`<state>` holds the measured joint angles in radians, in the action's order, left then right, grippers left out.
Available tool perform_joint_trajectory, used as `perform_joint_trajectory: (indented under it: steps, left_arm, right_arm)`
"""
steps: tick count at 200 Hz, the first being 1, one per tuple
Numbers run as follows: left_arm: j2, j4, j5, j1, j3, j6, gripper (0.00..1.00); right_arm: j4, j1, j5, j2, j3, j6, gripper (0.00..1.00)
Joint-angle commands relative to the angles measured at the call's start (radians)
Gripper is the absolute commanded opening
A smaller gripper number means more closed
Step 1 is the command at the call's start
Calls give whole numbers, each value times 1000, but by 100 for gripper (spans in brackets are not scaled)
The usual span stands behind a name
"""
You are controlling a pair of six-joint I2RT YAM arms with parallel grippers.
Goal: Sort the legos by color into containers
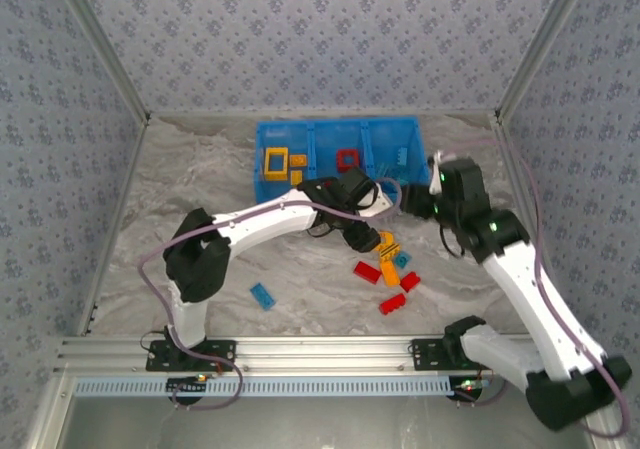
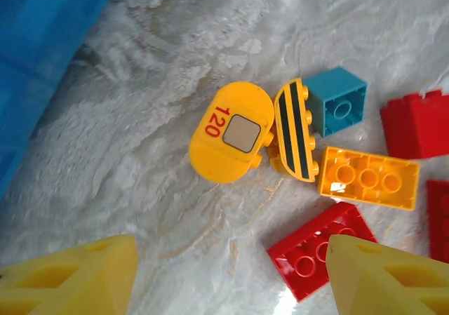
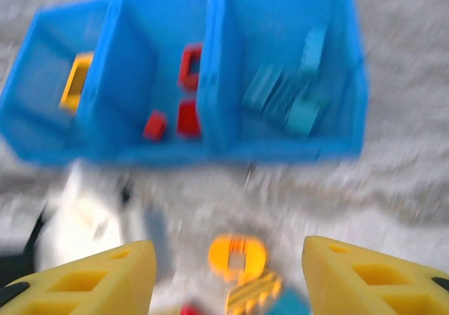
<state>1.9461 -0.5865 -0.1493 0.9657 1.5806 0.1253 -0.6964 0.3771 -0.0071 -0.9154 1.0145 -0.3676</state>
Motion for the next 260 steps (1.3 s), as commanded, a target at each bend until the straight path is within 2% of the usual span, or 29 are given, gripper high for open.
perform_joint_trajectory:
  steps: [1, 22, 47, 125, 161, 214, 239, 260]
  left_arm:
    - [37, 16, -71, -9, 13, 260, 72]
    - [63, 86, -79, -8, -24, 336, 74]
    - [100, 142, -51, -10, -30, 358, 76]
    - [208, 206, -38, -7, 13, 367, 80]
    - [243, 220, -40, -3, 37, 356, 77]
    - [288, 229, -22, 7, 84, 343, 73]
    - [310, 214, -36, 10, 119, 334, 64]
    - [306, 206, -39, 13, 121, 333, 47]
  right_arm:
    - [-98, 7, -225, 166, -93, -90, 62]
    - [-140, 8, -301, 303, -152, -133, 65]
    - [-160, 8, -341, 380, -172, -163, 67]
    - [-219, 6, -323, 391, -86, -154, 68]
    - [-276, 7, -286, 393, -50, -144, 68]
    - [-257, 8, -290, 393, -67, -152, 68]
    - [-255, 5, -289, 393, -74, -153, 68]
    - [-252, 5, -286, 394, -78, -152, 67]
